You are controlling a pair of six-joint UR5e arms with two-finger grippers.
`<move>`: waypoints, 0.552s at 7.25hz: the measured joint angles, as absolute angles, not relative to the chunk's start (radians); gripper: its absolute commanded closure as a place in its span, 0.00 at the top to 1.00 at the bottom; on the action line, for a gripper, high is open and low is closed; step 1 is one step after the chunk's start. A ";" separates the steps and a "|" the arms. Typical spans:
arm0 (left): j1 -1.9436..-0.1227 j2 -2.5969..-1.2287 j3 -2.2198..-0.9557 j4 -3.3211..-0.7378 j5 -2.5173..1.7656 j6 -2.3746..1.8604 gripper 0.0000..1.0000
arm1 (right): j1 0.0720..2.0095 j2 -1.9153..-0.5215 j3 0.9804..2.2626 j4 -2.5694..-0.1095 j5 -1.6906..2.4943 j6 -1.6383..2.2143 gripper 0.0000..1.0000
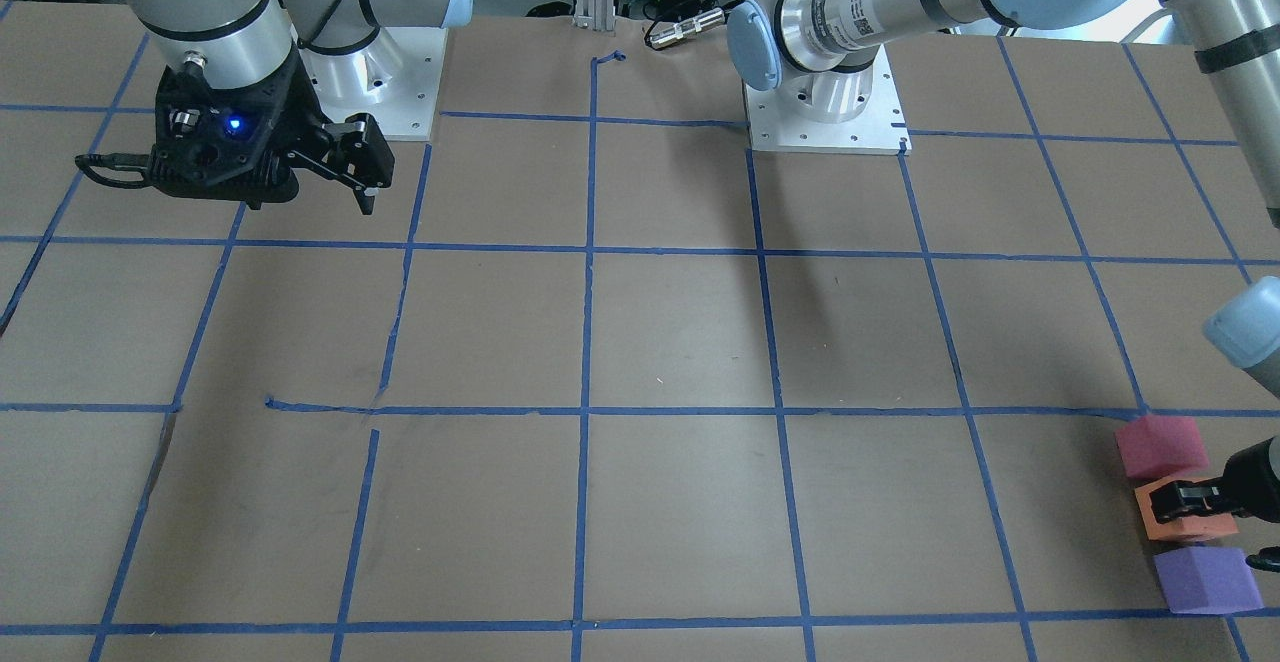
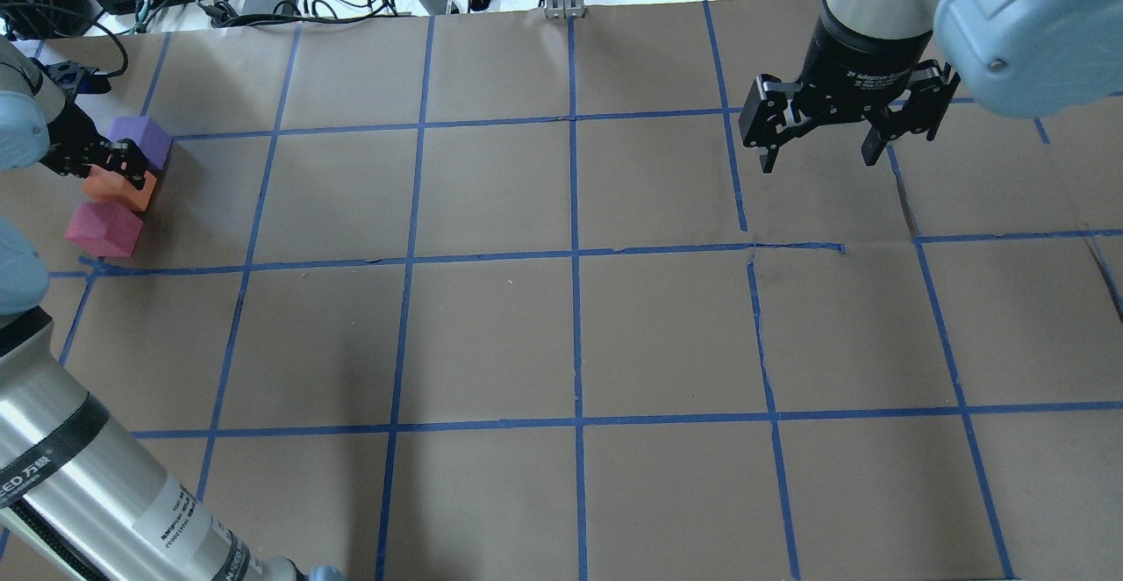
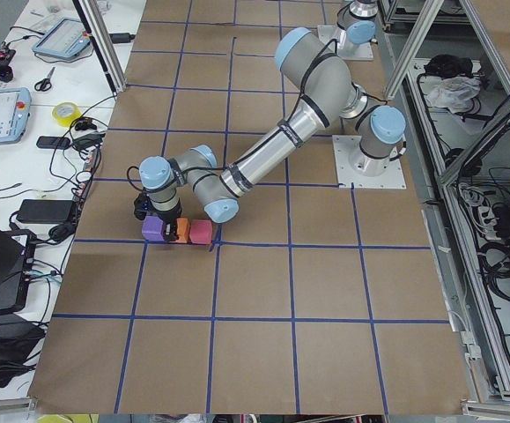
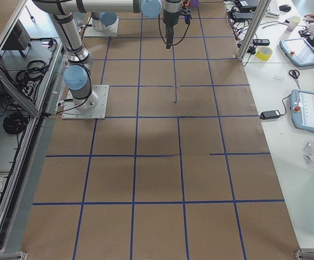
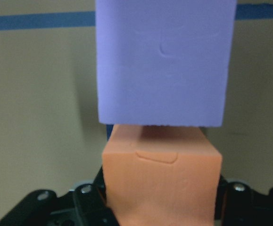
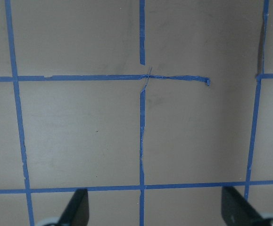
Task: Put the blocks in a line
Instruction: 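Lower the orange cube between the purple and pink cubes, pressing it into line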
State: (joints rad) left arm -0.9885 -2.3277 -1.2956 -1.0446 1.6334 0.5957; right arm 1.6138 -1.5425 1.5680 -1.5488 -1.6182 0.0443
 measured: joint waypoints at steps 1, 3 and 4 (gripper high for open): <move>-0.988 -2.329 -1.297 -1.044 1.633 0.595 0.10 | 1.614 -1.543 1.569 -1.549 -1.618 0.045 1.00; -0.987 -2.334 -1.303 -1.042 1.635 0.613 0.99 | 1.614 -1.543 1.569 -1.549 -1.618 0.045 1.00; -0.986 -2.337 -1.306 -1.038 1.635 0.640 1.00 | 1.614 -1.543 1.569 -1.549 -1.618 0.045 1.00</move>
State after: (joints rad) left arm -0.9862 -2.3371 -1.3060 -1.0380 1.6353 0.6400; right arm 1.6137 -1.5432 1.5692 -1.5493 -1.6183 0.0453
